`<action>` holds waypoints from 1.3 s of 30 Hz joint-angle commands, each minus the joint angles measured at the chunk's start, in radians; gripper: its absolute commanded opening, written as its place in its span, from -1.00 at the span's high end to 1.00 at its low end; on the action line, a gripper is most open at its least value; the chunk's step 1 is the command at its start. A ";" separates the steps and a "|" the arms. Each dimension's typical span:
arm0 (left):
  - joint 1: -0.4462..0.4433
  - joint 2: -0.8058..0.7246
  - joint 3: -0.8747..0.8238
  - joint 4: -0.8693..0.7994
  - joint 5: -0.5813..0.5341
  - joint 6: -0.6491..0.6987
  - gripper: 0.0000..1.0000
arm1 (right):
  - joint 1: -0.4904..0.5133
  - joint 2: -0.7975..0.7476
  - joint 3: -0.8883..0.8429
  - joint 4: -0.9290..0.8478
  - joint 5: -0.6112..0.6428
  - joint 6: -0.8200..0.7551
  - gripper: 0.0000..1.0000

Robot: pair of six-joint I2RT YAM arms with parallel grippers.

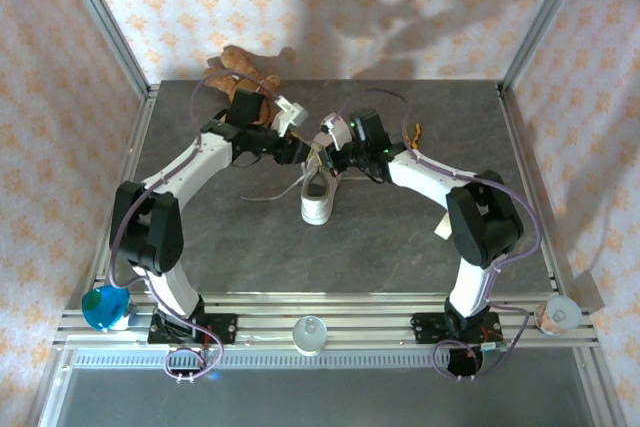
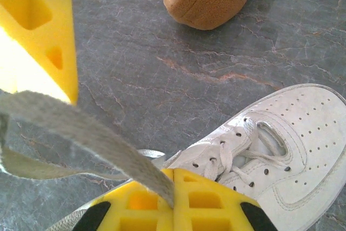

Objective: Tie the shoes

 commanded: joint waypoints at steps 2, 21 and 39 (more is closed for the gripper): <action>0.015 -0.088 -0.164 0.231 -0.002 0.043 0.15 | -0.004 -0.006 -0.007 0.073 0.008 0.019 1.00; 0.036 -0.050 -0.399 0.561 0.056 -0.043 -0.03 | -0.017 -0.024 -0.017 0.077 0.010 0.031 1.00; 0.046 -0.117 -0.295 0.439 0.042 -0.010 1.00 | -0.027 -0.043 -0.033 0.090 0.014 0.060 0.86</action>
